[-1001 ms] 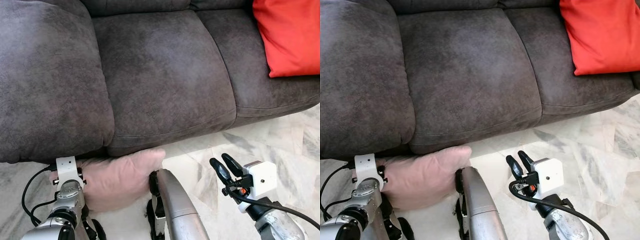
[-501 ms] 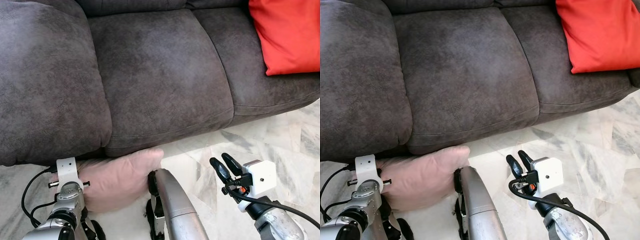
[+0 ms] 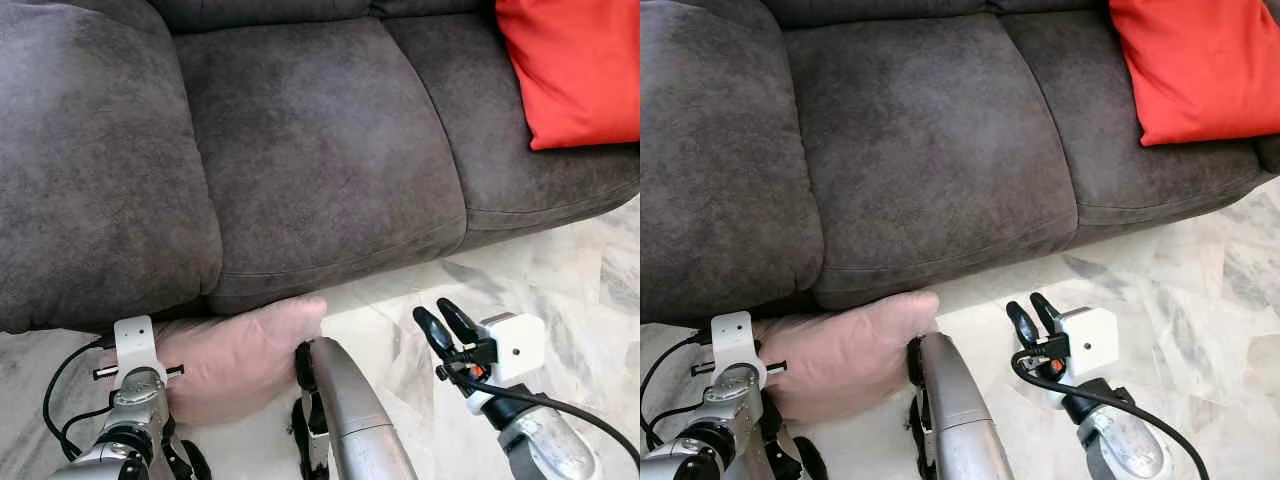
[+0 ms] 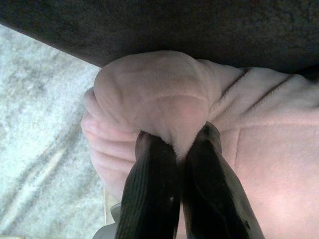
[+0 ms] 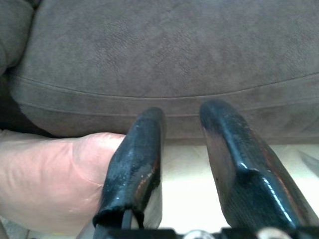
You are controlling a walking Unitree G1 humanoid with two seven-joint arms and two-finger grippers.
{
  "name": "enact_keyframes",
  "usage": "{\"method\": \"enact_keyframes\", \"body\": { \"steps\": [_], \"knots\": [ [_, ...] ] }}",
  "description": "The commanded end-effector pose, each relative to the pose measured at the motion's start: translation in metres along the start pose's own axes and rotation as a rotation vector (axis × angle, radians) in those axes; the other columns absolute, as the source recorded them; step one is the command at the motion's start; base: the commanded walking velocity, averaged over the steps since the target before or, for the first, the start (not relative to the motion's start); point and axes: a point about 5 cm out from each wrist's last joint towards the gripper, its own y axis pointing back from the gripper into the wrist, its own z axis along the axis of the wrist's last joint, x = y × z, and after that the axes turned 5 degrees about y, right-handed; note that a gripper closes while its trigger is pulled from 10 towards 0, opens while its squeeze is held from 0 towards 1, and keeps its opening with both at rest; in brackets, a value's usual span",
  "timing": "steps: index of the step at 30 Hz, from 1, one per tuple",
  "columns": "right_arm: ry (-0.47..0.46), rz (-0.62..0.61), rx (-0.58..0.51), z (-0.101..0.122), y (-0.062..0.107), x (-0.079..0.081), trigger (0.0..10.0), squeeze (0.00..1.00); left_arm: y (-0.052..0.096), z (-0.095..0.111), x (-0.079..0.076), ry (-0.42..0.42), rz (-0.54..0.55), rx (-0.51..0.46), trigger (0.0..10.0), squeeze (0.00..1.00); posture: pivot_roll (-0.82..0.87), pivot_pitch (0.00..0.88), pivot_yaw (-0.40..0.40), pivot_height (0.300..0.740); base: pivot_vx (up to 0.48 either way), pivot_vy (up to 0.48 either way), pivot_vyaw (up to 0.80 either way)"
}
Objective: Move the pillow to the sofa from floor
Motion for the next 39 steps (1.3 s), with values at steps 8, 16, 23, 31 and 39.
{"method": "enact_keyframes", "body": {
  "steps": [8, 16, 23, 31, 39],
  "knots": [
    [-0.015, -0.022, 0.024, -0.013, -0.004, 0.002, 10.0, 0.00, 0.018, -0.032, -0.016, 0.040, -0.114, -0.015, 10.0, 0.00, -0.12, 0.412, -0.236, 0.559, 0.000, 0.000, 0.00],
    [-0.023, -0.018, 0.010, -0.014, -0.013, 0.006, 10.0, 0.00, 0.026, -0.042, -0.018, 0.066, -0.129, -0.028, 10.0, 0.00, -0.10, 0.395, -0.222, 0.559, 0.000, 0.000, 0.00],
    [-0.024, -0.024, 0.001, -0.017, -0.020, 0.007, 10.0, 0.00, 0.022, -0.030, -0.017, 0.085, -0.135, -0.067, 10.0, 0.00, -0.07, 0.377, -0.194, 0.559, 0.000, 0.000, 0.00],
    [-0.037, -0.038, -0.026, -0.018, -0.029, 0.011, 10.0, 0.00, 0.017, -0.012, -0.021, 0.086, -0.171, -0.121, 10.0, 0.00, -0.04, 0.356, -0.159, 0.559, -0.062, 0.000, 0.00],
    [-0.045, -0.050, -0.040, -0.020, -0.038, 0.013, 10.0, 0.00, 0.016, -0.004, -0.022, 0.081, -0.189, -0.143, 10.0, 0.00, -0.02, 0.331, -0.126, 0.559, -0.259, 0.000, 0.00]
  ]
}}
